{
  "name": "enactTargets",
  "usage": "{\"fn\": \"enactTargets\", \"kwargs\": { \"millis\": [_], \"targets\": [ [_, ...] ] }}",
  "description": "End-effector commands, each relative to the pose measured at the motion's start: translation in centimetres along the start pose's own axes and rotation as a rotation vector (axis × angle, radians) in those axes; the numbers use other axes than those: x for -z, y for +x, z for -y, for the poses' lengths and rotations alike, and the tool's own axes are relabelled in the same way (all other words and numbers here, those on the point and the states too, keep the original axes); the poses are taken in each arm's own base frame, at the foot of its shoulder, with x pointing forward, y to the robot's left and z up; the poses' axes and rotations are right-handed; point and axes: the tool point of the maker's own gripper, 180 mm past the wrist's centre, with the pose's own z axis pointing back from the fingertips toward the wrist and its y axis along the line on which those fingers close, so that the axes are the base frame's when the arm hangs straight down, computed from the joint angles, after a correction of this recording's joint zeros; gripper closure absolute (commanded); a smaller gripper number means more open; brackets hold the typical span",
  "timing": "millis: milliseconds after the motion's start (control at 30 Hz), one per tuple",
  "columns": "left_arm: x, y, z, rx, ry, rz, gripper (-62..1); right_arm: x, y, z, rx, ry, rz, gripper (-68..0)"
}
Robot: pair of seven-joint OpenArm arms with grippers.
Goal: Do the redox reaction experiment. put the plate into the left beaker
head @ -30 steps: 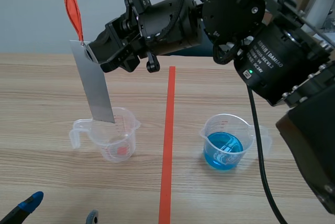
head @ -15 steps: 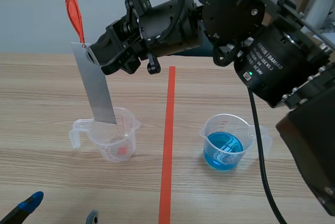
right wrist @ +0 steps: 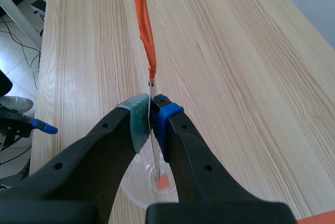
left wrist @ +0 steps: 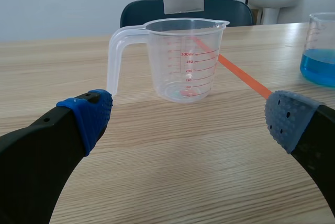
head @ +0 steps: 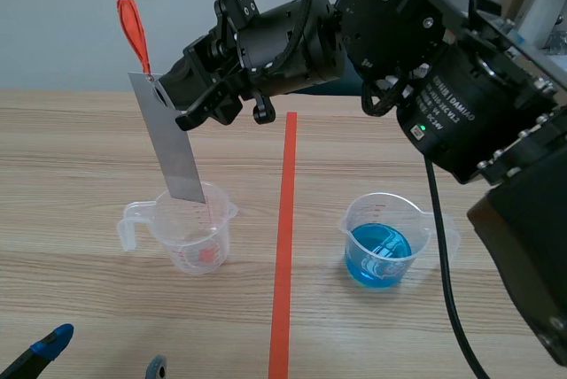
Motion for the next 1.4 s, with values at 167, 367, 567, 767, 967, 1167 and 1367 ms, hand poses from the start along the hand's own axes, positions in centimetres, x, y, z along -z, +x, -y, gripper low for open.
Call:
{"fn": "enactTargets", "kwargs": {
  "millis": [167, 367, 567, 767, 967, 1167, 1367],
  "targets": [
    [0.1, 1.1, -0.3, 0.011, -0.008, 0.055, -61.6, -0.3, 1.2, 0.2, -0.040, -0.014, 0.048, -0.4],
    [0.1, 1.1, -0.3, 0.011, -0.008, 0.055, -61.6, -0.3, 1.5, 0.4, -0.058, -0.029, 0.061, -0.4],
    [0.1, 1.1, -0.3, 0.011, -0.008, 0.055, -61.6, -0.2, 1.4, 0.3, -0.058, -0.036, 0.083, -0.4],
    [0.1, 1.1, -0.4, 0.011, -0.008, 0.054, -61.6, -0.1, 0.6, 0.3, -0.071, -0.059, 0.088, -0.4],
    [0.1, 1.1, -0.4, 0.011, -0.008, 0.054, -61.6, -0.1, 0.7, 0.3, -0.079, -0.066, 0.102, -0.4],
    [0.1, 1.1, -0.4, 0.011, -0.008, 0.054, -61.6, 0.0, 0.4, 0.1, -0.093, -0.078, 0.122, -0.4],
    [0.1, 1.1, -0.4, 0.011, -0.008, 0.054, -61.6, 0.0, 0.3, -0.1, -0.089, -0.077, 0.131, -0.4]
  ]
}}
